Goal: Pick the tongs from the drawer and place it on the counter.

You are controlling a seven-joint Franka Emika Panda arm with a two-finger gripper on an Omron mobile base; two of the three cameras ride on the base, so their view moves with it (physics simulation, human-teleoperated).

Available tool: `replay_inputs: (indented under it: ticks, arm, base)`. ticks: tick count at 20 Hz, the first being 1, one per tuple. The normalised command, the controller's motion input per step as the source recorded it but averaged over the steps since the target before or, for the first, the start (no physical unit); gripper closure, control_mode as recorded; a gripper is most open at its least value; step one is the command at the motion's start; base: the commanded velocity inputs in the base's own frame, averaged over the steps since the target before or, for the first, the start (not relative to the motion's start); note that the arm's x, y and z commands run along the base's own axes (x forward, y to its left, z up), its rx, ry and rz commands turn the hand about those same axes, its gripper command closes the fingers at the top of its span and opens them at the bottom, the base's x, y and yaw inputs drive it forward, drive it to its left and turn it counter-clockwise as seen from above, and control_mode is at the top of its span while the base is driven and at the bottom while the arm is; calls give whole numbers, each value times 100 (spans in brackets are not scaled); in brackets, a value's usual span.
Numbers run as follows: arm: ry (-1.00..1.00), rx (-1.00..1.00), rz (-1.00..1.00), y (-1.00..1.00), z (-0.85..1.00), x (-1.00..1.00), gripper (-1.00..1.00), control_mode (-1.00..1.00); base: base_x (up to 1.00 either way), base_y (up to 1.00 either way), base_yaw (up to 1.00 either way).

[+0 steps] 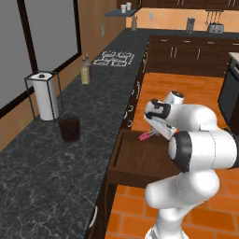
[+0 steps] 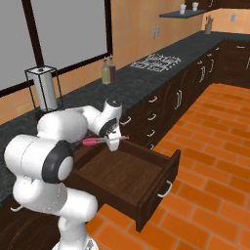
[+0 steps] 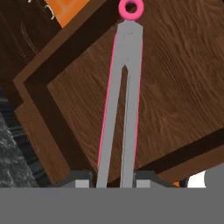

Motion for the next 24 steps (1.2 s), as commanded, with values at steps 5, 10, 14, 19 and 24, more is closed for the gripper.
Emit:
replay_inputs:
  ticks: [5, 10, 14, 19, 24]
  arm:
    - [-2, -9, 1, 100, 95, -2, 100, -100]
    - [0, -10, 24, 100, 38, 0, 100, -100]
    - [0, -13, 37, 100, -19, 0, 100, -100]
    - [0, -13, 24, 73, -86, 0, 100, -100]
    - [0, -8, 16, 74, -66, 0, 100, -100]
  base:
    - [0, 0, 0]
    - [0, 0, 0]
    - [0, 0, 0]
    - [0, 0, 0]
    - [0, 0, 0]
